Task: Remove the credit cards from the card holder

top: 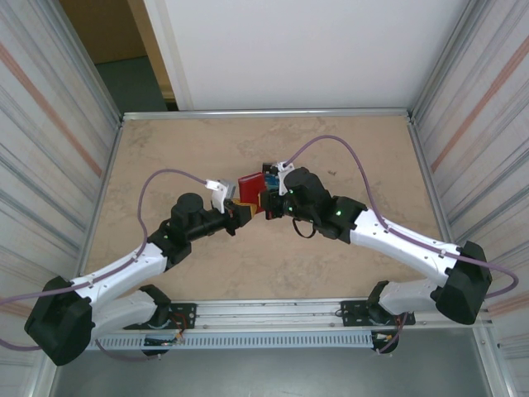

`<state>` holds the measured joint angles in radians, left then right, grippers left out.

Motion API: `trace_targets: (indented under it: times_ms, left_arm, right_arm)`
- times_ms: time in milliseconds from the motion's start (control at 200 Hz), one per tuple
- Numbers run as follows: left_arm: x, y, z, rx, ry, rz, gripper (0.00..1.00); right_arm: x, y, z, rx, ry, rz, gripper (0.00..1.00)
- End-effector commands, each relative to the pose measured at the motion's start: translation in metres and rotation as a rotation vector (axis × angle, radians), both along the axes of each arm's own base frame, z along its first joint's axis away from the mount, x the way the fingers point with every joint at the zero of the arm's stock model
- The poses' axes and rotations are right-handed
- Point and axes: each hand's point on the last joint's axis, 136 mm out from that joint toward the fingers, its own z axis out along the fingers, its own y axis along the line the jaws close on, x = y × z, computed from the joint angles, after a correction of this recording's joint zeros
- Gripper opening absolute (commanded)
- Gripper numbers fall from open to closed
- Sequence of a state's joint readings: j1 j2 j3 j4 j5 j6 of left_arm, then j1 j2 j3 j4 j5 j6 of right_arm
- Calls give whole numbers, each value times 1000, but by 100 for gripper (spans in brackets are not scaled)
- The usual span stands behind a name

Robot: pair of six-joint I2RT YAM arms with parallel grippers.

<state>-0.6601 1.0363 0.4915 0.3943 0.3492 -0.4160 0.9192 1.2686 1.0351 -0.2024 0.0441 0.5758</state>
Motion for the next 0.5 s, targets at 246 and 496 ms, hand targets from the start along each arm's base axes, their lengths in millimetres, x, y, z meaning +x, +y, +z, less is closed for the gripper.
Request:
trace_targets:
  times_ms: [246, 496]
  left_arm:
    - [6, 6, 24, -48, -74, 16, 0]
    - [2, 6, 29, -35, -80, -16, 0]
  right_arm:
    - [4, -24, 5, 16, -3, -49, 0]
    - [-1, -29, 9, 25, -11, -18, 0]
